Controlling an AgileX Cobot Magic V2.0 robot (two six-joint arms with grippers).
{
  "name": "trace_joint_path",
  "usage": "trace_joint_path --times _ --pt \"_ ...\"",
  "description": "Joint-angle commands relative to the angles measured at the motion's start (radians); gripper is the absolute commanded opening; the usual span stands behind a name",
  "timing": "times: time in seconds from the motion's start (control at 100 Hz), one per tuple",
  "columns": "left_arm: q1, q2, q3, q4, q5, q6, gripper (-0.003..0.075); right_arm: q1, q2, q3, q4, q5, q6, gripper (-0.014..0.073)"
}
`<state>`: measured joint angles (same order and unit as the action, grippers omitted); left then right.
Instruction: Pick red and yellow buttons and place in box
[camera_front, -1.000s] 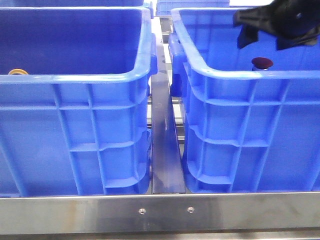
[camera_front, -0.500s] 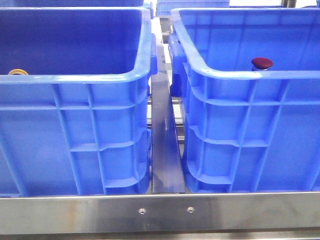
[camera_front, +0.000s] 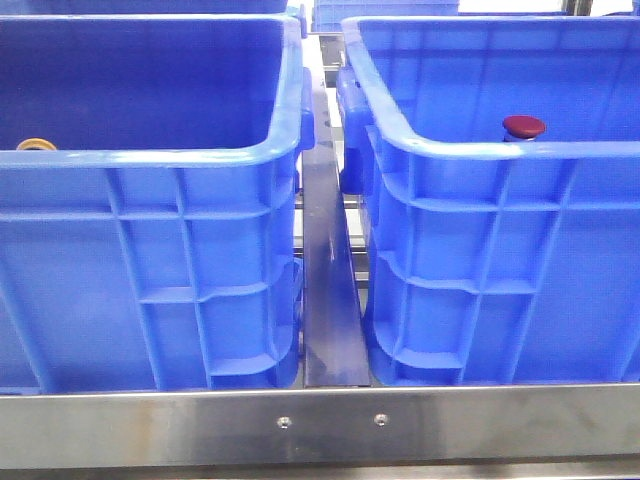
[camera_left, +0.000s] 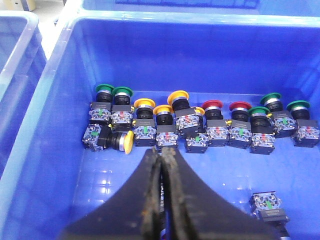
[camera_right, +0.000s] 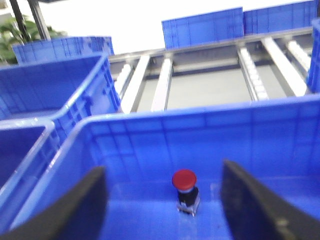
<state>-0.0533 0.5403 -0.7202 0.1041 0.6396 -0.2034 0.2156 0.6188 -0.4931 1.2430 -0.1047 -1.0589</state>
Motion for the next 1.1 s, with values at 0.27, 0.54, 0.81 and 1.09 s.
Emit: trace_joint_path --times 0.27,0.54,0.81,1.09 --pt "0.002 0.003 -0.027 0.013 -0.073 -0.011 -0.0018 -0.004 -0.032 -0.024 -0.006 -0.010 -0.006 -0.0064" --pt "0.002 0.003 -0.027 0.017 -0.073 -0.011 0.0318 -0.004 -0.032 -0.024 -0.006 -0.010 -0.006 -0.0067" --pt "0.002 0.018 -0.027 0.017 -0.073 -0.011 0.0601 -0.004 -0.032 -0.024 -0.006 0.008 -0.006 -0.0067" --pt "0.002 0.232 -0.104 -0.007 -0.073 -0.009 0.0600 -0.004 -0.032 -0.024 -0.006 0.042 -0.006 -0.0067"
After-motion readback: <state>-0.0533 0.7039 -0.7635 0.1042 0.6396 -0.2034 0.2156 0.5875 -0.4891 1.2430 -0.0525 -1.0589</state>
